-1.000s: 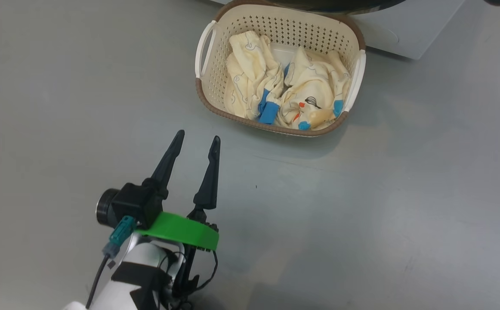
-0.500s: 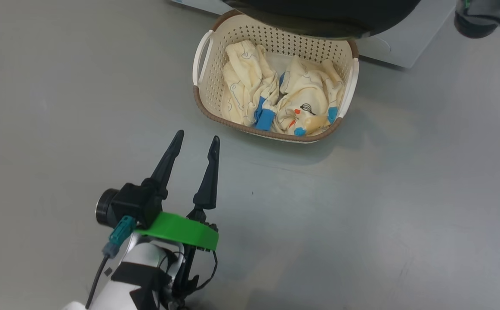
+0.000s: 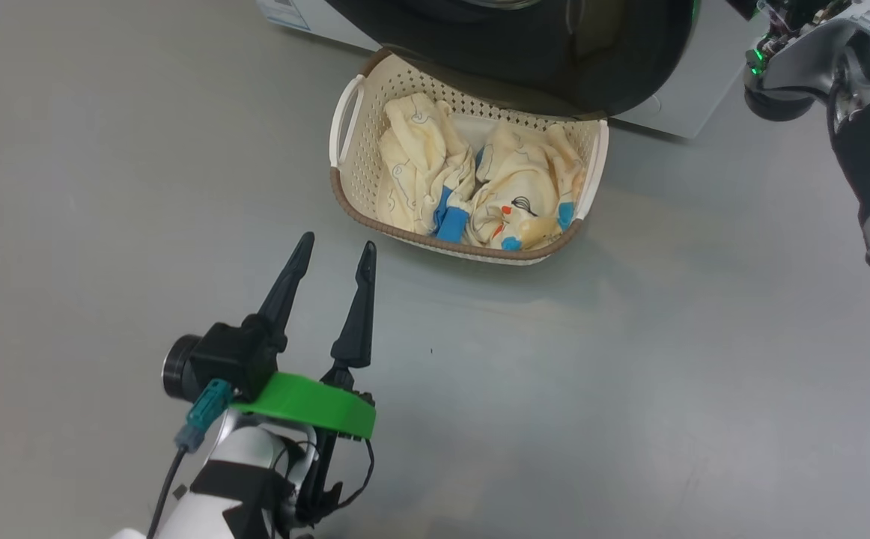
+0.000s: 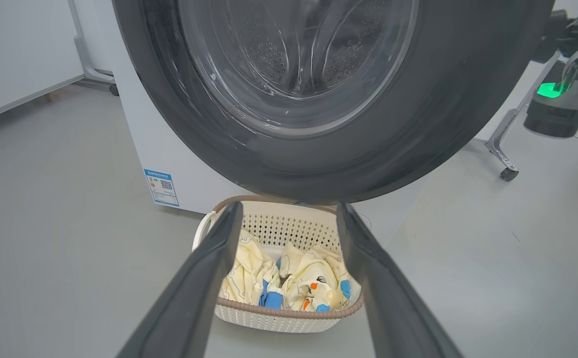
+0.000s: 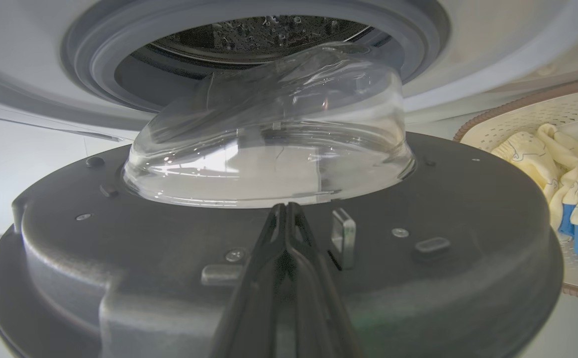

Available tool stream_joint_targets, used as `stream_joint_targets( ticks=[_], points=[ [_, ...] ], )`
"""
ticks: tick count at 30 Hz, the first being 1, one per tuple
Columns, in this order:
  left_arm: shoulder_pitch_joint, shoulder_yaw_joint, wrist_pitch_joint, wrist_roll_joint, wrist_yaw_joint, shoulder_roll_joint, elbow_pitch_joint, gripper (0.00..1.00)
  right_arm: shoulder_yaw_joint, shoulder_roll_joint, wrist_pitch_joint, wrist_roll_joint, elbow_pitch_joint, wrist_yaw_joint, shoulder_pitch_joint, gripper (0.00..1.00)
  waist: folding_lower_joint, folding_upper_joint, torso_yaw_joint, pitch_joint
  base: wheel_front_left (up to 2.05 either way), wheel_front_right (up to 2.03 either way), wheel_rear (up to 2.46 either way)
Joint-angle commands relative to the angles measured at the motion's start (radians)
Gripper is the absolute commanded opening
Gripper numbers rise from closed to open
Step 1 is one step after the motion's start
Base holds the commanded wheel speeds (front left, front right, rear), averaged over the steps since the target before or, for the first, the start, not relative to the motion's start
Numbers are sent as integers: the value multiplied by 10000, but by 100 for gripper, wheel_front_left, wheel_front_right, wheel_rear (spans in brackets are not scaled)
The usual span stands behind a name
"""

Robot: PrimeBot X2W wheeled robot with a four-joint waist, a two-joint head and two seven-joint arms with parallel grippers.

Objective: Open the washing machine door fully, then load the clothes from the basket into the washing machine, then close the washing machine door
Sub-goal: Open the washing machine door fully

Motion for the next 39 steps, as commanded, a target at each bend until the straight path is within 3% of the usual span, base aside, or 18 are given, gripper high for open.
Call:
stream_joint_targets(
  ticks=[1,28,39],
  points=[
    [99,383,-69,91,11,171,-233,100,158,421,138,-96,-395,-27,44,0,0,0,-37,-57,0,0,0],
    [546,590,-69,395,-137,171,-153,100,1184,900,1186,622,-1203,-27,1600,0,0,0,-300,-818,0,0,0],
    [604,669,-69,432,-165,171,-161,100,2708,906,1138,2097,-2002,-27,2147,0,0,0,-313,-877,0,0,0]
  ],
)
